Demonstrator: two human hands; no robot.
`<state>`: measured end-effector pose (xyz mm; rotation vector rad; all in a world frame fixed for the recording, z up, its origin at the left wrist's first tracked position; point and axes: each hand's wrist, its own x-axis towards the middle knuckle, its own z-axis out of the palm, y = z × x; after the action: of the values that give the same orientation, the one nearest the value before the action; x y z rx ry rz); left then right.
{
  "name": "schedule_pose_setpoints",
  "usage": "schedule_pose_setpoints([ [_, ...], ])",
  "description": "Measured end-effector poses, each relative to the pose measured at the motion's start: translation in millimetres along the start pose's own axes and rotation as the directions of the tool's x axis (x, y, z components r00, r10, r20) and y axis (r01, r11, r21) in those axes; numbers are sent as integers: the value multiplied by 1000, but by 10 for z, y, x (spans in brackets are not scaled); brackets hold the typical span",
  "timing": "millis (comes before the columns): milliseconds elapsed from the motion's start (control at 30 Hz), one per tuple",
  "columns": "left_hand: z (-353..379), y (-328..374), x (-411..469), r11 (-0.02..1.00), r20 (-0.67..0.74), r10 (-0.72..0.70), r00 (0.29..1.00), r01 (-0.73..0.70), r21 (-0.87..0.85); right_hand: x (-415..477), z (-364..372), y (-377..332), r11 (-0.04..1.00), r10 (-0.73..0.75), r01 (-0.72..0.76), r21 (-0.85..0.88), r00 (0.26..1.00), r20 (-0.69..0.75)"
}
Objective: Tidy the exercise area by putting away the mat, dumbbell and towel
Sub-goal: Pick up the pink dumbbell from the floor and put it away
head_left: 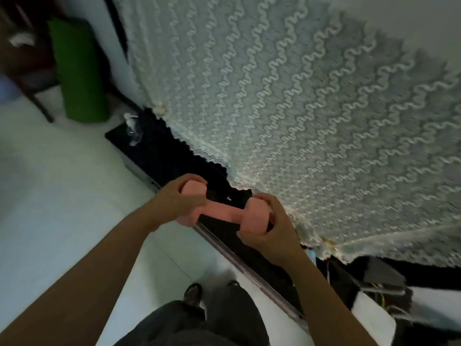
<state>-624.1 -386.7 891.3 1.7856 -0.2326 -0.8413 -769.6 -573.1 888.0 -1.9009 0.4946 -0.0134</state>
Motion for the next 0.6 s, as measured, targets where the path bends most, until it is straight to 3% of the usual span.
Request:
schedule_pose_setpoints([
  [267,-435,-39,-182,992,-382,-81,921,35,-125,776,360,-278,992,-104,77,97,940,325],
  [600,-945,-222,-390,987,-581,-157,799,112,-113,1376,1005,-554,991,-136,101,92,806,576],
])
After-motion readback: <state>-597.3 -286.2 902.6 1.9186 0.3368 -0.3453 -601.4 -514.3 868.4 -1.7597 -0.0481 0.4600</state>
